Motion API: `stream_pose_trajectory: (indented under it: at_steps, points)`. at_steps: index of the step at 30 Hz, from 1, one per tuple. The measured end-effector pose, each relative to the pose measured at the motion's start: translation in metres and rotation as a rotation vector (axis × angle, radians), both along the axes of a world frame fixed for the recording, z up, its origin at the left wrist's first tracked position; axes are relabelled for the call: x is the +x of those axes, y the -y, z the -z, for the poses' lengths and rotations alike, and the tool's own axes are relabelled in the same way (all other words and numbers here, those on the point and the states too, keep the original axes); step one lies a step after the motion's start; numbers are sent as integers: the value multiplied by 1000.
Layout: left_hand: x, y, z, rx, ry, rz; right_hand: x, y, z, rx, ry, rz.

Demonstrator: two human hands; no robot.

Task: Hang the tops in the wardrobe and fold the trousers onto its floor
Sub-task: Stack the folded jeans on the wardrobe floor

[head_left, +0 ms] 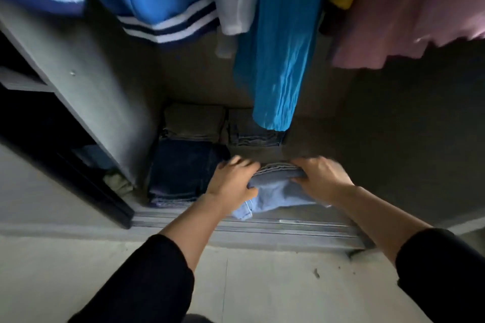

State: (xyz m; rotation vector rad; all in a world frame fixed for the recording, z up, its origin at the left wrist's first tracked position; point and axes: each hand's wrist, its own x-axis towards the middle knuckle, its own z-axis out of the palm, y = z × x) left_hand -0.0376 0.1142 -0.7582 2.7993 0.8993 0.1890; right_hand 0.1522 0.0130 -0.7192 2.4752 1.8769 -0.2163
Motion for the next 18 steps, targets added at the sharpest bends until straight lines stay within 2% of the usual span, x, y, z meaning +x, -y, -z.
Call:
stream_pose_trajectory:
  at_steps: [4,6,8,10,11,13,16,18]
  points:
    - [23,-28,52,208,118,4,14,-19,60,255,240,2]
    - [26,-26,92,255,88,-28,11,-19,103,279,287,69]
    - [25,-17,139,278,-12,-32,3,-19,151,64,198,157]
    - [20,-3,182,192,-145,-8,-5,-15,197,-195,91,210]
    - [17,2,201,135,-201,-6,-8,-12,214,-241,49,224]
    - [14,8,221,78,-301,-20,-6,-8,235,-231,-23,255]
    - [16,3,219,83,-317,-28,4,-10,248,-169,-120,290]
    - [20,-7,211,45,-314,-53,11,-15,249,-199,-234,292]
